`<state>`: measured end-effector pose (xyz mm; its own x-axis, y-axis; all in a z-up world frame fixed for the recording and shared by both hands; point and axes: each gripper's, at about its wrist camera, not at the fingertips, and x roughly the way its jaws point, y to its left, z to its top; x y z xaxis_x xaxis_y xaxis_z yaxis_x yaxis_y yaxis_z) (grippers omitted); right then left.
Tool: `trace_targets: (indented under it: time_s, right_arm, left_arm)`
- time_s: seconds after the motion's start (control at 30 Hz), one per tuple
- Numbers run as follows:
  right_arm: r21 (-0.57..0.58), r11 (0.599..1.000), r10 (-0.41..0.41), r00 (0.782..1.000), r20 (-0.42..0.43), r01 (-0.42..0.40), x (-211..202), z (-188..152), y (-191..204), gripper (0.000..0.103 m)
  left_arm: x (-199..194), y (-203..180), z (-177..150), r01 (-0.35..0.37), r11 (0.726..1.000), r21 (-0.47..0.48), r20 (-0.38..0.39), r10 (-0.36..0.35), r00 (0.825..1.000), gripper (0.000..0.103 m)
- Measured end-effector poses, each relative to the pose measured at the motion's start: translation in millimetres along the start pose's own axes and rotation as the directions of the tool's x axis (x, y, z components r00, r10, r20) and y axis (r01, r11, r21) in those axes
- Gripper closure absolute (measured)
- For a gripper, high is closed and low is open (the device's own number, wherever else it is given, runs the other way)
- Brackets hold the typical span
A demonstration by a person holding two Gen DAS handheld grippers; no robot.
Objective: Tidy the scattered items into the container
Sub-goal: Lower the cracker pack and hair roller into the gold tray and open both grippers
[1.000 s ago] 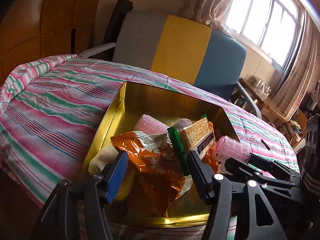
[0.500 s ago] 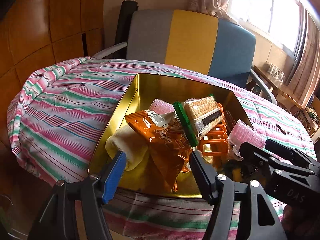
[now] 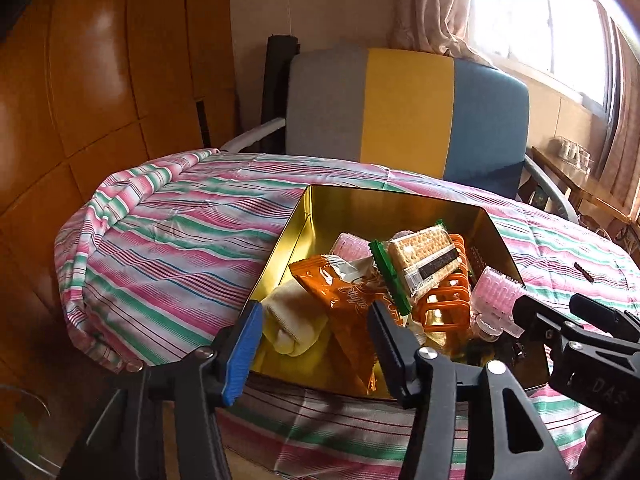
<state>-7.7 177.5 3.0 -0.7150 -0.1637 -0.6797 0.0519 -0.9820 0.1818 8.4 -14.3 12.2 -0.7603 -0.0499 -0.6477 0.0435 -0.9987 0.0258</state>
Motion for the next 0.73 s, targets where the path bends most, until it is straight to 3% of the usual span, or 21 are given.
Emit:
trace_targets:
  time_s: [0.17, 0.27, 0.57, 0.73]
  right_arm:
    - [-0.01, 0.994, -0.11, 0.993, 0.029, 0.111, -6.5, 1.0, 5.4, 0.0]
    - [-0.013, 0.987, -0.158, 0.987, 0.034, 0.158, -8.3, 1.2, 9.5, 0.0]
    - [-0.054, 0.988, -0.144, 0.989, 0.014, 0.145, -6.2, -4.7, 24.9, 0.0]
    - [-0.075, 0.987, -0.142, 0.99, 0.017, 0.143, -7.6, -6.4, 31.3, 0.0]
  left_arm:
    - [8.0, -0.4, -4.2, 0.029, 0.999, -0.023, -0.077, -0.03, 0.997, 0.059]
    - [6.4, -3.2, -6.9, 0.021, 1.0, -0.01, -0.083, -0.021, 0.996, 0.059]
    - [8.6, -9.3, -14.7, 0.033, 0.999, 0.017, -0.14, -0.03, 0.99, 0.06]
    - [9.0, -9.2, -16.8, 0.023, 0.999, 0.022, -0.133, -0.02, 0.991, 0.06]
